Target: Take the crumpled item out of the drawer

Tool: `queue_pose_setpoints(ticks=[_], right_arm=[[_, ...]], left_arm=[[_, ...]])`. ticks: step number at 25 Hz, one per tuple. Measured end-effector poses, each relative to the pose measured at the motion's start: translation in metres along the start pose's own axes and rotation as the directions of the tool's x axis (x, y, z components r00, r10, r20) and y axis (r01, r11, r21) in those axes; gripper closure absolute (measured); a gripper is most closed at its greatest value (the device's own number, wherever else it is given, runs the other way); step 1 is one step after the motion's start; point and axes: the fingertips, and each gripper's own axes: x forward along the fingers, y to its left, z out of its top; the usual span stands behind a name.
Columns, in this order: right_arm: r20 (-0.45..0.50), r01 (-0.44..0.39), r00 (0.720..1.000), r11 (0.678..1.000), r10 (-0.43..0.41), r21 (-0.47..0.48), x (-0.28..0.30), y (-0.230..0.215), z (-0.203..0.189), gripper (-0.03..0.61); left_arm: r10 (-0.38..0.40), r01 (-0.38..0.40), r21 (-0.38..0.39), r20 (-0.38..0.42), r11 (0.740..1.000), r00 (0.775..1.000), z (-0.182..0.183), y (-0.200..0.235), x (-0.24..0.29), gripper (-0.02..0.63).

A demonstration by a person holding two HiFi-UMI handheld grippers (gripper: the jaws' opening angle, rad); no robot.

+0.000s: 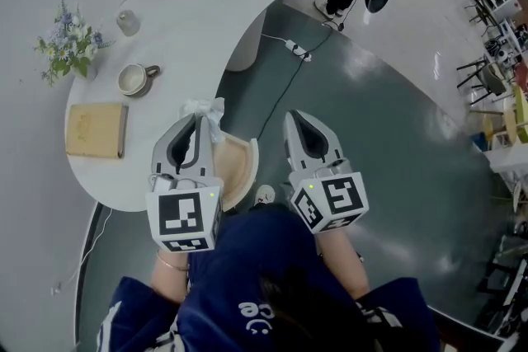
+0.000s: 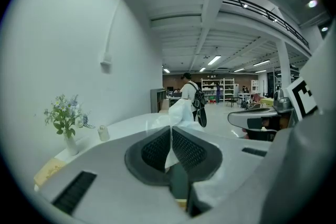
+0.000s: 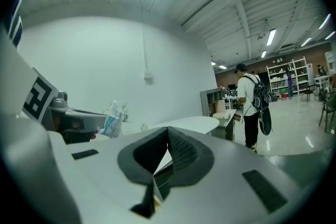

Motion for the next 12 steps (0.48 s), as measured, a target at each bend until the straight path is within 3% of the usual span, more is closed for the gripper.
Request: queue_pose_setpoints(ticks=[12], right_arm=[[0.132, 0.024, 0.991, 0.998, -0.016, -0.064, -0.020, 0.000, 0.039, 0.572]], left_arm=[[0.008, -0.008, 0.000, 0.104, 1.000, 0.995, 0.027, -0.005, -0.011, 0.601]])
